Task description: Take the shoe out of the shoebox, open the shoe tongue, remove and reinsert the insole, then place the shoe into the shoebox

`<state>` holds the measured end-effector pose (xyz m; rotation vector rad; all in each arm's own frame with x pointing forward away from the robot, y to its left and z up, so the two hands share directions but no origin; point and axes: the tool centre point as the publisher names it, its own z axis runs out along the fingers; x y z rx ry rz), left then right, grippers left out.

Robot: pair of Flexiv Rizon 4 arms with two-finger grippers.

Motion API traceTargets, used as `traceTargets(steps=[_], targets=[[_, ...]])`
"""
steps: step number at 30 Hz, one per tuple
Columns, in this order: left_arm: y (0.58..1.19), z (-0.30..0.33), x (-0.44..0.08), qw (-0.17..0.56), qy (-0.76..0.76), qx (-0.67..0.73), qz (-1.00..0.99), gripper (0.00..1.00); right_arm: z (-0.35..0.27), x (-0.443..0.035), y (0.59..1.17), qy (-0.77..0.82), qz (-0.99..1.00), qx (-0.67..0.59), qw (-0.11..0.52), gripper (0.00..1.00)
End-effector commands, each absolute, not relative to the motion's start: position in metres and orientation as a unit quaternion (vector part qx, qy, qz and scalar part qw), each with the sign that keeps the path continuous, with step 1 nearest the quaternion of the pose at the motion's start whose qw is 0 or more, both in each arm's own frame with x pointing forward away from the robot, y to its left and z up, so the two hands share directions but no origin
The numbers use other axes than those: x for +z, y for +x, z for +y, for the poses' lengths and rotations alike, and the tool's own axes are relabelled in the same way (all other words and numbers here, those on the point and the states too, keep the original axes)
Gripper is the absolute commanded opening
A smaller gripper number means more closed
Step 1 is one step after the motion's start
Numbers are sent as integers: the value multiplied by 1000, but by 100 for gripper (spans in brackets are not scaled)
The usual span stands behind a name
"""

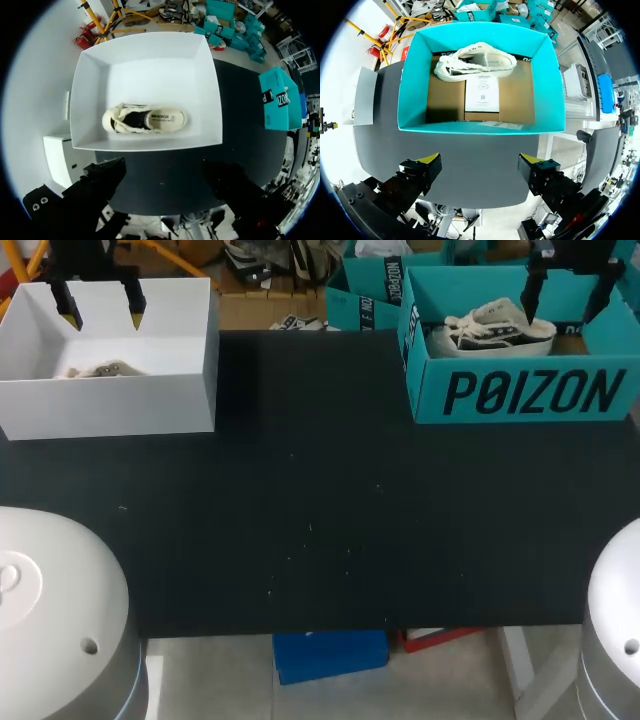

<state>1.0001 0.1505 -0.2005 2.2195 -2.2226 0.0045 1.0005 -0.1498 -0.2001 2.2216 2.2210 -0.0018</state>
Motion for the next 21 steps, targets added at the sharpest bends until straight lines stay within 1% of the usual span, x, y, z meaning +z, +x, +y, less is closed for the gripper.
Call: traceTargets(steps=[1, 4, 7, 9, 12, 15, 17, 21], targets=[[1000, 150, -201, 0, 707, 1, -708, 100, -150, -201, 1002, 692, 721, 5, 7, 100], [1000, 150, -201, 0, 707, 1, -708, 100, -150, -201, 1008, 635, 772, 12, 24, 100], [1000, 150, -201, 0, 707, 1, -708, 100, -150, -198, 1016, 544, 837, 27, 56, 100], [1000, 150, -201, 0, 707, 1, -708, 100, -150, -197, 1022, 450, 889, 20, 77, 100], [1000, 150, -201, 0, 707, 1, -708, 100, -152, -197, 1030, 356, 930, 28, 87, 100], [1000, 150, -201, 0, 707, 1, -708, 100, -153, -196, 1039, 195, 976, 28, 88, 100], [1000, 150, -201, 0, 707, 1, -708, 100, -154, -195, 1039, 74, 994, -10, 81, 100], [1000, 150, -201, 0, 707, 1, -708, 100, -154, -195, 1039, 74, 994, -10, 81, 100]])
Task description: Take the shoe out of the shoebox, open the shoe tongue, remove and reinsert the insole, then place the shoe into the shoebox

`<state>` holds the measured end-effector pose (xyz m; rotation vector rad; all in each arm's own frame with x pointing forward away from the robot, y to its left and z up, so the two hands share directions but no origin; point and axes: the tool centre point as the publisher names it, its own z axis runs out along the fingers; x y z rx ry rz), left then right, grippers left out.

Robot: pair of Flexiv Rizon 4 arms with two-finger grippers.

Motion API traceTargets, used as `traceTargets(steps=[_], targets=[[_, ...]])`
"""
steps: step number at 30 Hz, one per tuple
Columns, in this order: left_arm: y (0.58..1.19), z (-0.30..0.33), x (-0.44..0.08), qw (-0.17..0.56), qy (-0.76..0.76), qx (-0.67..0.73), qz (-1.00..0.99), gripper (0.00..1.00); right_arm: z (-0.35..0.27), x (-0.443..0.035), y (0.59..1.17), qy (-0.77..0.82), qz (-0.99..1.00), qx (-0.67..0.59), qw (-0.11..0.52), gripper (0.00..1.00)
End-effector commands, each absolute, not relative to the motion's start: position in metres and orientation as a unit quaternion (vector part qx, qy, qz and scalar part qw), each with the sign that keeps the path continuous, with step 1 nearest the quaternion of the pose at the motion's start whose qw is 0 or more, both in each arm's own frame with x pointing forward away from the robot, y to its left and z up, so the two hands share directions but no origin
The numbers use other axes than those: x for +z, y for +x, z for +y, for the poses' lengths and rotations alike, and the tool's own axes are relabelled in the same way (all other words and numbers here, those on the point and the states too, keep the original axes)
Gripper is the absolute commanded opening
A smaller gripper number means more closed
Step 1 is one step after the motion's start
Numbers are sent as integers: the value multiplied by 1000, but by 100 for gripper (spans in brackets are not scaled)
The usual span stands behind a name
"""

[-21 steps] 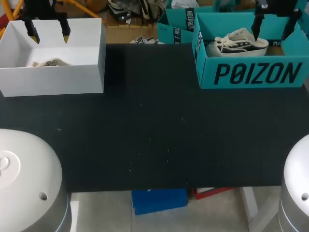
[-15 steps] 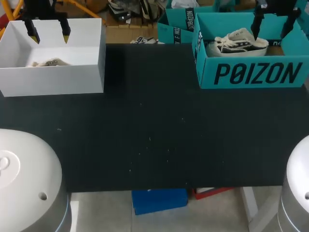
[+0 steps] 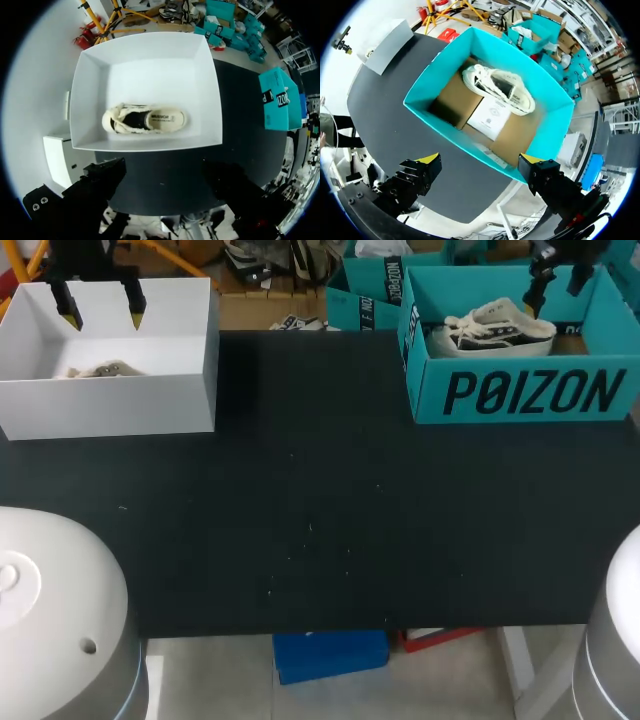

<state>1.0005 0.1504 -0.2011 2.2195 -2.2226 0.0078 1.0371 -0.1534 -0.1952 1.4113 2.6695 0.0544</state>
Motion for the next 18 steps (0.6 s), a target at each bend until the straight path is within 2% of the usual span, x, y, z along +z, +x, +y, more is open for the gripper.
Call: traceTargets(steps=[1, 10, 18], targets=[[1000, 150, -201, 0, 707, 1, -708, 100, -154, -195, 1039, 74, 994, -10, 81, 100], [1000, 150, -201, 0, 707, 1, -708, 100, -154, -195, 1039, 74, 994, -10, 81, 100], [1000, 150, -201, 0, 707, 1, -708, 100, -150, -210, 1065, -19, 997, 47, 64, 100]])
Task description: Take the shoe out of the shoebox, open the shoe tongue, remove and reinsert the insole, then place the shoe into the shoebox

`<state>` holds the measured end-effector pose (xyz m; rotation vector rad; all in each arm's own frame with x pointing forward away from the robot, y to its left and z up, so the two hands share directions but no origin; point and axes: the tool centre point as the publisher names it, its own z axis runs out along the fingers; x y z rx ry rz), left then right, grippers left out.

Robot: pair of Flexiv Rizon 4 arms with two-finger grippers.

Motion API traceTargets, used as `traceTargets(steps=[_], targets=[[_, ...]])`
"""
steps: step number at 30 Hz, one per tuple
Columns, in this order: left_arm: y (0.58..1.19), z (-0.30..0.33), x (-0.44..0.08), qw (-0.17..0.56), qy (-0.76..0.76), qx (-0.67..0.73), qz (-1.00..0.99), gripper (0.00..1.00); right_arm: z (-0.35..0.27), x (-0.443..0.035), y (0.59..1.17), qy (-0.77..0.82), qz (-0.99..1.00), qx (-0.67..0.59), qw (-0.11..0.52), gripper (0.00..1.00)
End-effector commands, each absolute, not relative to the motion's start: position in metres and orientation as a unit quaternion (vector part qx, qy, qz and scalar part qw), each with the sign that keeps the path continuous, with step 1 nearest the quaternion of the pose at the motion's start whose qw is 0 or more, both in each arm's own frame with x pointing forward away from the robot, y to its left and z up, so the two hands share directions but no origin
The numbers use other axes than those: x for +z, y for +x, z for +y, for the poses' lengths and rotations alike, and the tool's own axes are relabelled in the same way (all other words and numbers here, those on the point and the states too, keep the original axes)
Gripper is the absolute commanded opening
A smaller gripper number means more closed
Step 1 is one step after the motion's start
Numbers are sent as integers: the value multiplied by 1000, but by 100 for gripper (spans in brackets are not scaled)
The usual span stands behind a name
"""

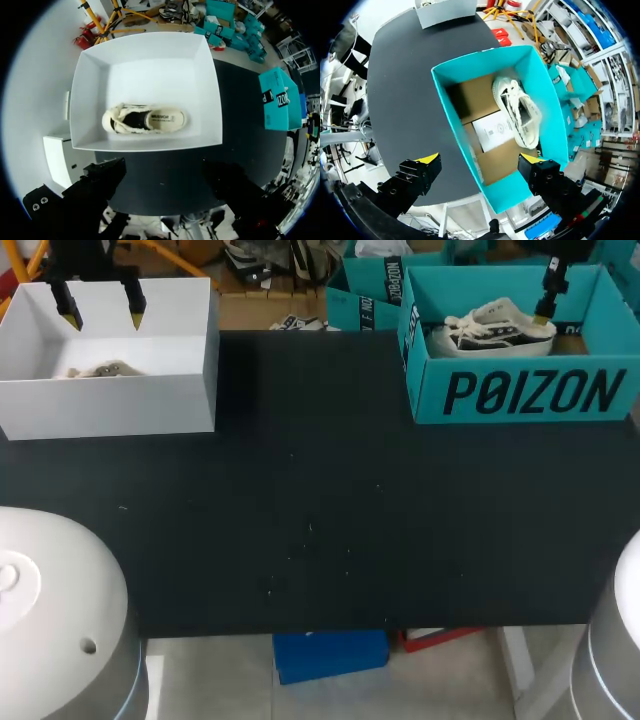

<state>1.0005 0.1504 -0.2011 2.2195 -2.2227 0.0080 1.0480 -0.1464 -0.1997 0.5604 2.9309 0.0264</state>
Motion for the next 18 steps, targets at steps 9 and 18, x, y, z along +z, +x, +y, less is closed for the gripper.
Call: traceTargets(steps=[9, 18], targets=[[1000, 150, -201, 0, 707, 1, -708, 100, -144, -227, 1112, -108, 991, 62, 41, 100], [1000, 150, -201, 0, 707, 1, -708, 100, -140, -253, 1144, -143, 989, 44, 20, 94]])
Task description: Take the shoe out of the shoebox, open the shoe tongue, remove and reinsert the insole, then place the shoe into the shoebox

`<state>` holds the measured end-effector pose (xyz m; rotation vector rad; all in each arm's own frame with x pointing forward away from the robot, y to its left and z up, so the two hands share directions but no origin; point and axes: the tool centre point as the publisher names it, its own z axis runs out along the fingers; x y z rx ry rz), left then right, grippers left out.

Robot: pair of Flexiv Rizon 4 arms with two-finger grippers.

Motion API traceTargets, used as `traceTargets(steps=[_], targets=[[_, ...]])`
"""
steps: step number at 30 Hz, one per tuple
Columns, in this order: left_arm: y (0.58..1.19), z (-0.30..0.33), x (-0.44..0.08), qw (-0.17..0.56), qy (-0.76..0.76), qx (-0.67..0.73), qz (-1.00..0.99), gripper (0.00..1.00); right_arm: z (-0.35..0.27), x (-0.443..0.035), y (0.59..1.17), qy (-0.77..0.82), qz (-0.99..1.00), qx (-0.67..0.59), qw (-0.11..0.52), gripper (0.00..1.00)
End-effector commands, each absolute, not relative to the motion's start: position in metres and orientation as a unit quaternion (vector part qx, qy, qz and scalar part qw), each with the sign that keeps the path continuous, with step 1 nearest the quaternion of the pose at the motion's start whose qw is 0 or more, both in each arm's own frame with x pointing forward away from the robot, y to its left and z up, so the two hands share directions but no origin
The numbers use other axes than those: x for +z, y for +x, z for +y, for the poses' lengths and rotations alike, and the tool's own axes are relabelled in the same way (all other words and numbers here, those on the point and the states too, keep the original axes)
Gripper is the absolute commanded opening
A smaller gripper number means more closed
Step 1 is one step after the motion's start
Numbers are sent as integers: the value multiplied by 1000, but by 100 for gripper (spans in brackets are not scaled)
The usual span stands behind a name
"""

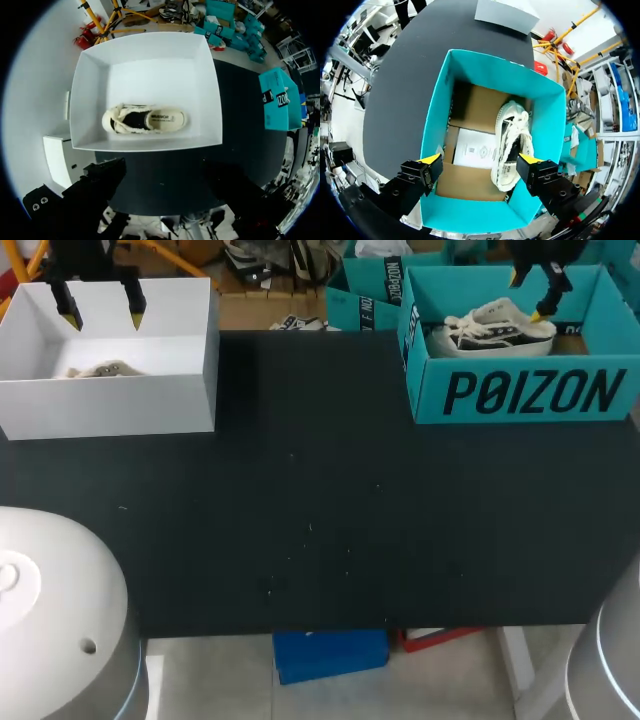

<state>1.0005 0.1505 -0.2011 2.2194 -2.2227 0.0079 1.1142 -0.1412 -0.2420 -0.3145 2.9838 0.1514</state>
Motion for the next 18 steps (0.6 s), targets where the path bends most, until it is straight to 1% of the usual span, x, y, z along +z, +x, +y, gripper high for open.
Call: traceTargets(steps=[1, 3, 6, 7, 8, 9, 10, 11, 12, 13, 14, 15, 18], targets=[[1000, 150, -201, 0, 707, 1, -708, 100, -140, -257, 1147, -145, 988, 41, 17, 100], [1000, 150, -201, 0, 707, 1, -708, 100, -141, -265, 1152, -143, 989, 35, 15, 100], [1000, 150, -201, 0, 707, 1, -708, 100, -144, -273, 1160, -148, 989, 11, 10, 88], [1000, 150, -201, 0, 707, 1, -708, 100, -145, -276, 1162, -144, 989, 11, 8, 89], [1000, 150, -201, 0, 707, 1, -708, 100, -147, -279, 1164, -141, 990, 8, 7, 85], [1000, 150, -201, 0, 707, 1, -708, 100, -149, -283, 1166, -140, 990, 3, 6, 60], [1000, 150, -201, 0, 707, 1, -708, 100, -151, -286, 1168, -140, 990, -1, 4, 49], [1000, 150, -201, 0, 707, 1, -708, 100, -151, -289, 1170, -140, 990, -2, 3, 52], [1000, 150, -201, 0, 707, 1, -708, 100, -152, -292, 1172, -138, 990, -2, 2, 62], [1000, 150, -201, 0, 707, 1, -708, 100, -153, -294, 1174, -137, 991, -3, 2, 61], [1000, 150, -201, 0, 707, 1, -708, 100, -153, -297, 1176, -134, 991, -5, 0, 54], [1000, 150, -201, 0, 707, 1, -708, 100, -153, -299, 1178, -132, 991, -5, 0, 49], [1000, 150, -201, 0, 707, 1, -708, 100, -153, -310, 1182, -128, 992, -5, -2, 49]])
